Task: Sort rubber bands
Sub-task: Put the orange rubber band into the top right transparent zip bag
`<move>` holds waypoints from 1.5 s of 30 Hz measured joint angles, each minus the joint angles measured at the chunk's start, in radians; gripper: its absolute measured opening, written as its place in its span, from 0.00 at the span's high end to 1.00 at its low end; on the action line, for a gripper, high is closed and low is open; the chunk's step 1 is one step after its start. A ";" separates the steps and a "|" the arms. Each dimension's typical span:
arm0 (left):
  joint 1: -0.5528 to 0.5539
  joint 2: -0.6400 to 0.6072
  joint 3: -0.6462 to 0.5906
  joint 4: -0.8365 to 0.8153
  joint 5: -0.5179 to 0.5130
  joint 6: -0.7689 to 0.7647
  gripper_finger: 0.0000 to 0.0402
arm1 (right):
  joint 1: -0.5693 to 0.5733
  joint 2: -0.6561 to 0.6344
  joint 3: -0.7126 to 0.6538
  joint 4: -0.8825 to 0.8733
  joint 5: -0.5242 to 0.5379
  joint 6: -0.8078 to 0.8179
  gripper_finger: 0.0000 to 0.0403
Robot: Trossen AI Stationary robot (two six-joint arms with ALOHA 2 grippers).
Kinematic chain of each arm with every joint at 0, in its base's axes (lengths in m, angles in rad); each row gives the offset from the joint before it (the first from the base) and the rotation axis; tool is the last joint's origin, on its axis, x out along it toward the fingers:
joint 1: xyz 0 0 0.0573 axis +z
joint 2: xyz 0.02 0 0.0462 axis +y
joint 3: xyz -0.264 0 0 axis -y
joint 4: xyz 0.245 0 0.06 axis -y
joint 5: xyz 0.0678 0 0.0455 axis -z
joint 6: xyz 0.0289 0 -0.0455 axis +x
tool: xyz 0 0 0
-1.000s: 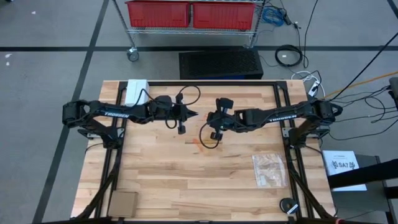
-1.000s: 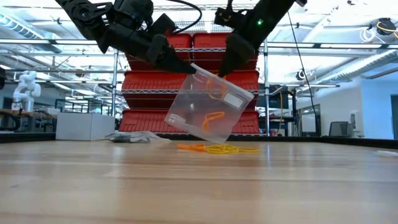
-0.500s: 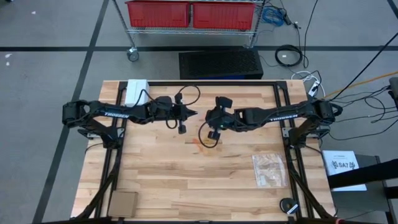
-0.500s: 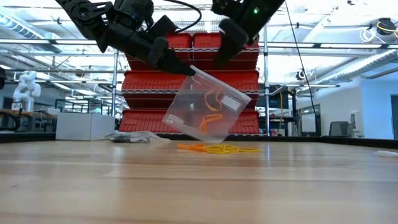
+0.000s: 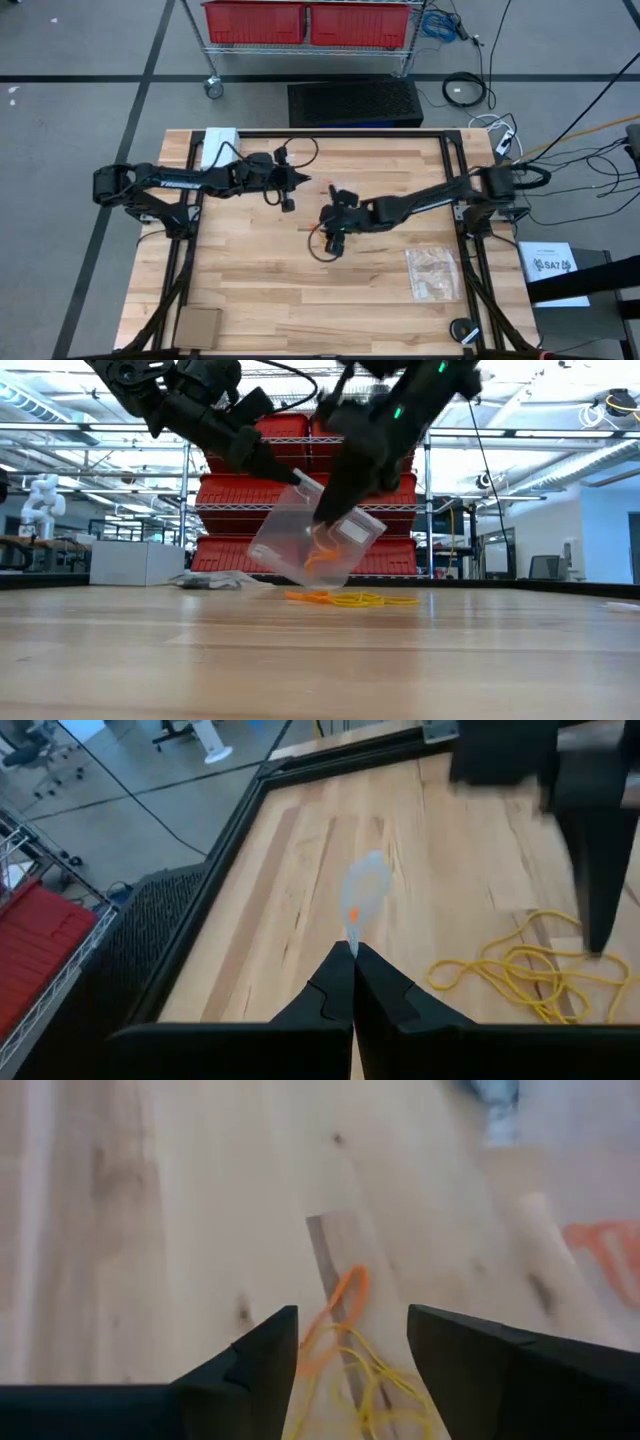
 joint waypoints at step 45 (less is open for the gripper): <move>0.201 -0.198 -0.382 0.732 0.476 -0.220 1.00 | 0.008 -0.026 -0.280 0.437 0.054 0.092 0.46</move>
